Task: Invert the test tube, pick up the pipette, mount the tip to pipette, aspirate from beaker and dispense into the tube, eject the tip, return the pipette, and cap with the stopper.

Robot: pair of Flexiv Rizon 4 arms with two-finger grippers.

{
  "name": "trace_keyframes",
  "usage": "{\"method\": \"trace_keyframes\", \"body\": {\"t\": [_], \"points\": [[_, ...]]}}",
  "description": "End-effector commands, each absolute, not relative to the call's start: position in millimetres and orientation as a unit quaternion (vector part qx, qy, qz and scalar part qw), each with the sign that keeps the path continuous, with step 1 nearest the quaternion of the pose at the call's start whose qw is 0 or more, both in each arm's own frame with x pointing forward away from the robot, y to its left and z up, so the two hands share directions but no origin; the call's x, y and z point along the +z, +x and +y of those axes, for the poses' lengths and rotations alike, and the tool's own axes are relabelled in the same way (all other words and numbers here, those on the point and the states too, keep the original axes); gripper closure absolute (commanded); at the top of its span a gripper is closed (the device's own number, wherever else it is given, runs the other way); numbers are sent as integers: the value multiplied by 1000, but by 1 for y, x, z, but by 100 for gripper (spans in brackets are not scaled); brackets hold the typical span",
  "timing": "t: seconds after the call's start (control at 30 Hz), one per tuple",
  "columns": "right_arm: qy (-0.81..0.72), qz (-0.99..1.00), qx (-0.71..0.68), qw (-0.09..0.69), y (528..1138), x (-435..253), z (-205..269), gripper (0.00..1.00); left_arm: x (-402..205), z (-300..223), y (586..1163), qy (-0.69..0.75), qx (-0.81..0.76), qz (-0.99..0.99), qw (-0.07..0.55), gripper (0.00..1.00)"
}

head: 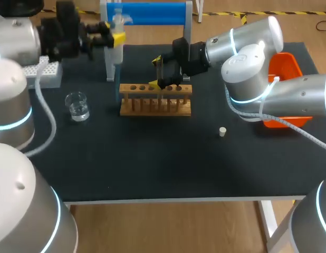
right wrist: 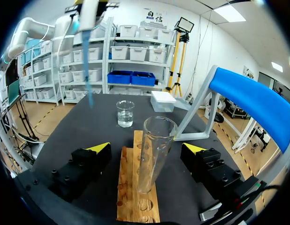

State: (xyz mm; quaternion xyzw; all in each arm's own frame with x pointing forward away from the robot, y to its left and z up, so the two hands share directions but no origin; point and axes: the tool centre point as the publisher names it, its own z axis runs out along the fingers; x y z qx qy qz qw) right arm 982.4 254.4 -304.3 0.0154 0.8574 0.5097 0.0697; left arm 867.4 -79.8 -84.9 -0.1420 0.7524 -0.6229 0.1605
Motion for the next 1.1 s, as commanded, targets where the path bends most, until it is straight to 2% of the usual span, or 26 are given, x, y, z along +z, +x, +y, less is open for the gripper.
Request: {"method": "trace_keyframes", "body": {"t": [0.03, 0.53, 1.1], "points": [[15, 858, 509, 69, 983, -303, 253, 0, -98, -82, 847, -137, -638, 741, 160, 100], [15, 858, 509, 69, 983, -303, 253, 0, -115, -157, 824, -63, -645, 755, 98, 100], [15, 858, 509, 69, 983, -303, 253, 0, -122, -183, 824, -65, -655, 748, 80, 100]]}}
